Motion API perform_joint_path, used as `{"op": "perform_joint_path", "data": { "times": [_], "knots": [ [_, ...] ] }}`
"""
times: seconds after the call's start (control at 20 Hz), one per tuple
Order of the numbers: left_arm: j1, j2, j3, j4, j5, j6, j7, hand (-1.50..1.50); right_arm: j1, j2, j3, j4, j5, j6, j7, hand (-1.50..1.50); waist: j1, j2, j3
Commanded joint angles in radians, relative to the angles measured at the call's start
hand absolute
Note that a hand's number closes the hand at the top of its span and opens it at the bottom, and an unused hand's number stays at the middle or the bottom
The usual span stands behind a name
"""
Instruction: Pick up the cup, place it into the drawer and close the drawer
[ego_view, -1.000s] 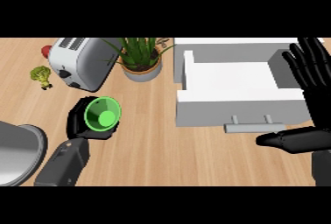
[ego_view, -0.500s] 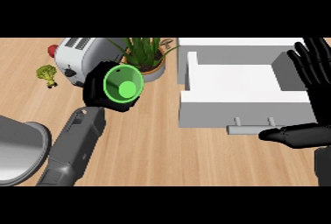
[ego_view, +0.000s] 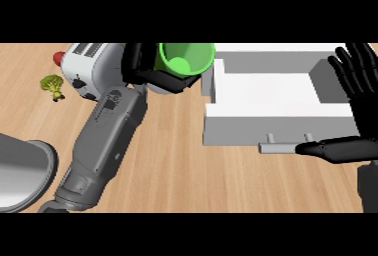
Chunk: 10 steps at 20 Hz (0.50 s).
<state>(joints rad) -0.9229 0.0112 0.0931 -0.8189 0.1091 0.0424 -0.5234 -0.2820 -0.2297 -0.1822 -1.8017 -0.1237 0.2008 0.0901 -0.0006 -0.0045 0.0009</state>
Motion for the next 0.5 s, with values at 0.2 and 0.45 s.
{"op": "perform_joint_path", "data": {
  "times": [0.2,0.45],
  "knots": [
    [-0.294,-0.011,-0.058,0.169,0.047,0.202,0.179,1.50,-0.010,0.005,0.014,-0.024,-0.002,-0.001,0.016,-1.50,-0.040,0.012,0.000],
    [-0.377,-0.011,-0.174,0.314,0.113,0.286,0.244,1.50,-0.040,-0.010,0.006,0.028,-0.005,0.017,-0.008,-1.50,-0.062,0.020,0.000]
  ]
}}
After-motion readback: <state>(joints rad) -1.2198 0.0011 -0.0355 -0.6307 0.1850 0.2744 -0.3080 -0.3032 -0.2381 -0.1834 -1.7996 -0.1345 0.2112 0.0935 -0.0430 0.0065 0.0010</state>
